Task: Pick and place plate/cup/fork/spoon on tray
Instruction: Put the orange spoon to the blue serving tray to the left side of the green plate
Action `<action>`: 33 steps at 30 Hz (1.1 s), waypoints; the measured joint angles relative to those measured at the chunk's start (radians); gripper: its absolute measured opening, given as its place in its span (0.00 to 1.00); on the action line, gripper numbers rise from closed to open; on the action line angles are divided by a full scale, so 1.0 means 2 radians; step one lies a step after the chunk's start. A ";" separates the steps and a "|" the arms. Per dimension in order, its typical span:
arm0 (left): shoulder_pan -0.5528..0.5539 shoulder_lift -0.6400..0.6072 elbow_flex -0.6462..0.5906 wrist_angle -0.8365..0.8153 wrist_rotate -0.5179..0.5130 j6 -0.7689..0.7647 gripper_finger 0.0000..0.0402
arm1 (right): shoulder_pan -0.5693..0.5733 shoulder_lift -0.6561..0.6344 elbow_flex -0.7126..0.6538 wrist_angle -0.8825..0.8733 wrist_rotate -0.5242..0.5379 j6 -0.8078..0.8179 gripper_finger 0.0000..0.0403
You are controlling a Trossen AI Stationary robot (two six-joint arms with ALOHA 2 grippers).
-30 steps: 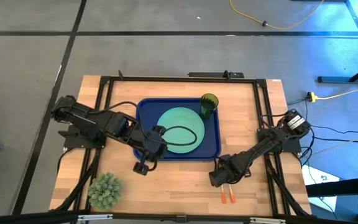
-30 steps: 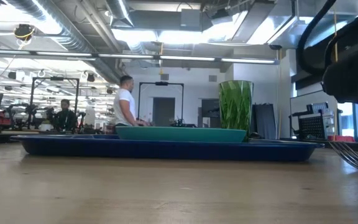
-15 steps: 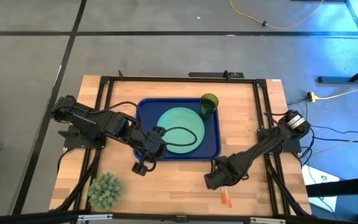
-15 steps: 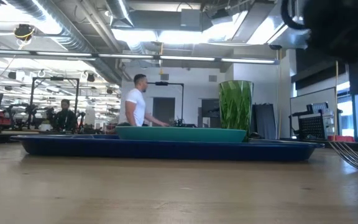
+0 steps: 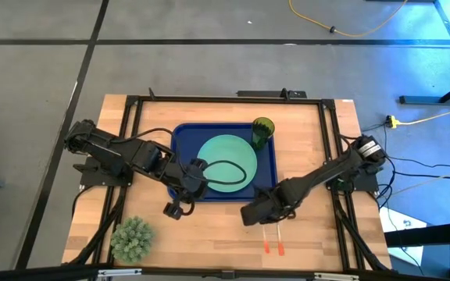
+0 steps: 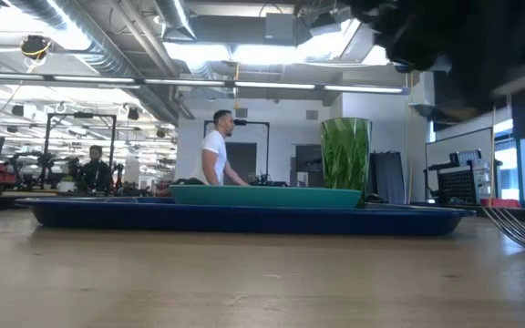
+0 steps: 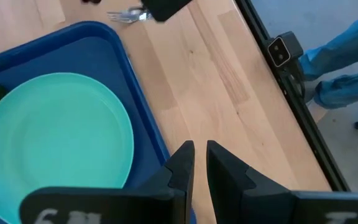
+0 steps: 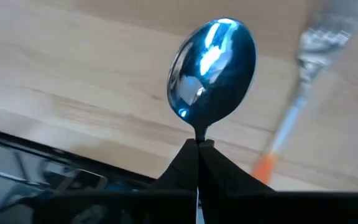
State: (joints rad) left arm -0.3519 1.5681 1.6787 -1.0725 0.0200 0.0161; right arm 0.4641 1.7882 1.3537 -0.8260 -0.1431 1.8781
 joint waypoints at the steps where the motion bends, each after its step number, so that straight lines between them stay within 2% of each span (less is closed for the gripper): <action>1: 0.000 0.000 0.000 0.000 0.000 0.004 0.09 | -0.003 0.001 0.000 0.007 0.006 -0.001 0.00; 6: 0.000 0.000 0.000 -0.001 0.000 0.025 0.09 | -0.012 0.023 0.001 0.042 0.014 -0.003 0.00; 15: 0.003 0.000 0.000 -0.004 0.000 0.037 0.09 | -0.015 0.085 0.001 0.111 -0.007 -0.012 0.00; 33: 0.003 0.000 0.000 -0.006 0.000 0.038 0.09 | -0.030 0.130 0.001 0.109 -0.010 -0.065 0.00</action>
State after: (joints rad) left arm -0.3454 1.5681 1.6787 -1.0851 0.0200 0.0914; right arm 0.4042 2.0479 1.3552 -0.6090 -0.1627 1.7481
